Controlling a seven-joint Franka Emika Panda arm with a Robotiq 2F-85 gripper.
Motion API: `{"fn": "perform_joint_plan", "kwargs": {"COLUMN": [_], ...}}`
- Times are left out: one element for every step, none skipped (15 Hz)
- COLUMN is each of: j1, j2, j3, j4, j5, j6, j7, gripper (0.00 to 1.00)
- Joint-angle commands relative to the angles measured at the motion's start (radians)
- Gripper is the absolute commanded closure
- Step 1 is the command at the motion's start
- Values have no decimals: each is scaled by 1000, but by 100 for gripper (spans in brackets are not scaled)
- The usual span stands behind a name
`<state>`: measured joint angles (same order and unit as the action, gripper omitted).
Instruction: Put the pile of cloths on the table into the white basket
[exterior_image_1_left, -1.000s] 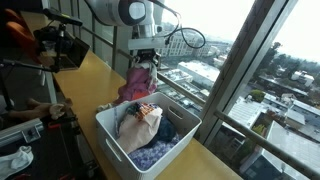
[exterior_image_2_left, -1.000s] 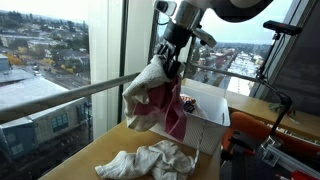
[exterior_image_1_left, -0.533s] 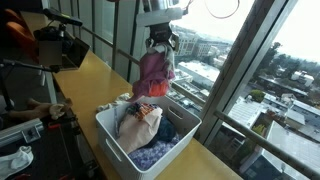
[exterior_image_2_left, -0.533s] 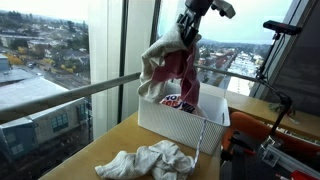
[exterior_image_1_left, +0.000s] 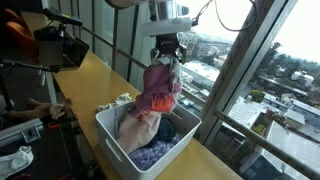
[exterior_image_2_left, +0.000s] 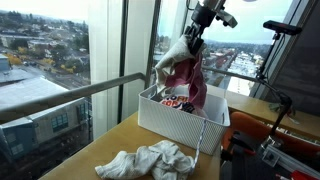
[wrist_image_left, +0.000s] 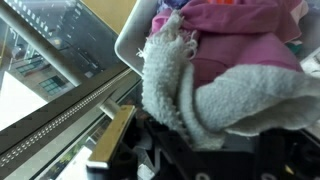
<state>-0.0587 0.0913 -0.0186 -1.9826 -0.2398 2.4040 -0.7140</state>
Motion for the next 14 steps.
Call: {"fn": "perform_joint_plan", "kwargs": {"j1": [-13, -18, -24, -30, -34, -38, -43, -48, -49, -46, -45, -44, -40, -37], "j2": [60, 80, 103, 127, 157, 184, 216, 249, 287, 329, 373, 413, 457, 494], "j3": [-7, -7, -5, -2, -1, 2, 4, 8, 10, 11, 16, 21, 24, 29], "j4": [-24, -35, -46, -54, -63, -63, -68, -67, -65, -60, -56, -47, -38, -25], "j5": [26, 30, 33, 37, 33, 35, 34, 35, 31, 21, 19, 17, 11, 8], "j6": [29, 37, 47, 54, 66, 71, 82, 92, 101, 108, 118, 122, 129, 129], "j7": [-29, -33, -35, -37, -31, -28, -26, -26, -20, -7, -5, -1, 6, 12], "gripper": [100, 100, 100, 100, 100, 100, 100, 100, 100, 100, 100, 100, 100, 100]}}
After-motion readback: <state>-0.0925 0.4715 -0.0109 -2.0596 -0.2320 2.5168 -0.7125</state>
